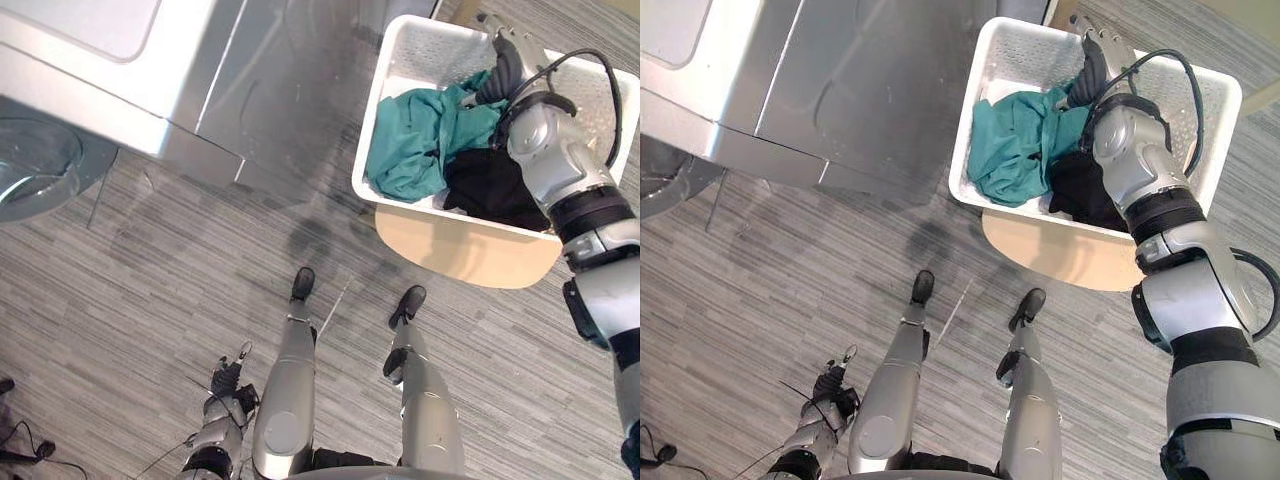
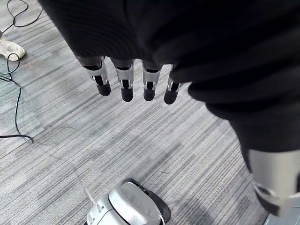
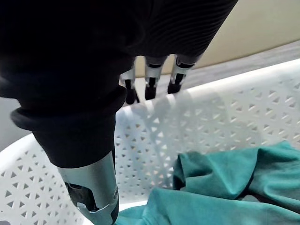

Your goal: Pick up the laundry basket with both hands and put the clothes into the washing machine.

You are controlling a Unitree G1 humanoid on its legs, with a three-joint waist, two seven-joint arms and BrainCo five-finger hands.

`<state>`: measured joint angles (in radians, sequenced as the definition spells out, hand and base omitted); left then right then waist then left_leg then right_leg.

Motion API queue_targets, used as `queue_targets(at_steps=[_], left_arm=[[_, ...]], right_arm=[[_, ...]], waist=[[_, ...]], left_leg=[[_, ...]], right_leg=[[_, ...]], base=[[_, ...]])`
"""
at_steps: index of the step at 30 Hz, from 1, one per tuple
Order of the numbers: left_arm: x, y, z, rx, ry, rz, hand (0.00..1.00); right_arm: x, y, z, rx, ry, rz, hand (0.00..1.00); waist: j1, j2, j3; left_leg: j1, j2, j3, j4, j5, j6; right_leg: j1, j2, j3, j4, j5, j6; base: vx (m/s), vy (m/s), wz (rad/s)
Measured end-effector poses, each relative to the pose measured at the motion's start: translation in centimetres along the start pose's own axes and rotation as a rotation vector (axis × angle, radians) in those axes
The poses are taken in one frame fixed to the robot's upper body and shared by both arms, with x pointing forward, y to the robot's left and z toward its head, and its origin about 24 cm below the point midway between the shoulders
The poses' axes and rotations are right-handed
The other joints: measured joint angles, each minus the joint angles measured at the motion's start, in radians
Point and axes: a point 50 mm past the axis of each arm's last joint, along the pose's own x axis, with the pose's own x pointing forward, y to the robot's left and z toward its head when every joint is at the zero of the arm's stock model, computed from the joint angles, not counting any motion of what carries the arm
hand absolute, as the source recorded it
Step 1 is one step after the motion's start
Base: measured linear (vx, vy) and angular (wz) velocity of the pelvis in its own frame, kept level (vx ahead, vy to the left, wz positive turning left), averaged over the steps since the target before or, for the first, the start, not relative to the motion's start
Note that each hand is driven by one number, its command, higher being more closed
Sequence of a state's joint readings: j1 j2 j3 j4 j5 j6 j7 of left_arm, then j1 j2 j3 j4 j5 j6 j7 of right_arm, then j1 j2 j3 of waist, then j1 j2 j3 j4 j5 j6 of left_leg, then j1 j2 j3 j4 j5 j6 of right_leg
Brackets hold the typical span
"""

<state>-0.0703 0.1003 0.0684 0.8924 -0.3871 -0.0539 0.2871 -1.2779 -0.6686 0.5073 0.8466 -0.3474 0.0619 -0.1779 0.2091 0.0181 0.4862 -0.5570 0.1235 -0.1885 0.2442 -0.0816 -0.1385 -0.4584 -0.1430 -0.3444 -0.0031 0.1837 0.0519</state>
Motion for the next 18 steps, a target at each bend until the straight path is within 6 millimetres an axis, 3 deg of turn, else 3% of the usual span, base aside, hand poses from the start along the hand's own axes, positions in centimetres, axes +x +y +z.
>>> queue_targets(at_steps=[9, 14, 18], left_arm=[[0.2, -1.3, 1.2, -0.015, -0.028, -0.017, 0.0], [0.3, -2.8, 2.7, -0.031, -0.075, -0.039, 0.0], [0.1, -4.1, 3.9, -0.037, -0.121, -0.07, 0.0]], right_arm=[[0.6, -2.4, -1.9, 0.045, 0.116, -0.126, 0.0], [0.6, -4.5, -3.0, 0.058, 0.147, -0.223, 0.0], [0.3, -6.4, -4.0, 0.082, 0.166, -0.312, 0.0]], waist=[[0.027, 0.0, 0.0], [0.054, 0.002, 0.001], [0.058, 0.01, 0.003]], left_leg=[[-0.077, -0.001, -0.033, -0.002, 0.018, -0.011], [-0.14, -0.003, -0.058, 0.001, 0.031, -0.019], [-0.204, -0.011, -0.097, 0.029, 0.032, -0.022]], right_leg=[[-0.055, 0.003, -0.032, -0.004, 0.0, 0.0], [-0.105, 0.006, -0.045, -0.003, 0.0, 0.0], [-0.145, 0.003, -0.076, 0.019, -0.004, 0.005]], base=[[-0.02, 0.018, 0.09], [-0.04, 0.024, 0.09], [-0.04, 0.032, 0.16]])
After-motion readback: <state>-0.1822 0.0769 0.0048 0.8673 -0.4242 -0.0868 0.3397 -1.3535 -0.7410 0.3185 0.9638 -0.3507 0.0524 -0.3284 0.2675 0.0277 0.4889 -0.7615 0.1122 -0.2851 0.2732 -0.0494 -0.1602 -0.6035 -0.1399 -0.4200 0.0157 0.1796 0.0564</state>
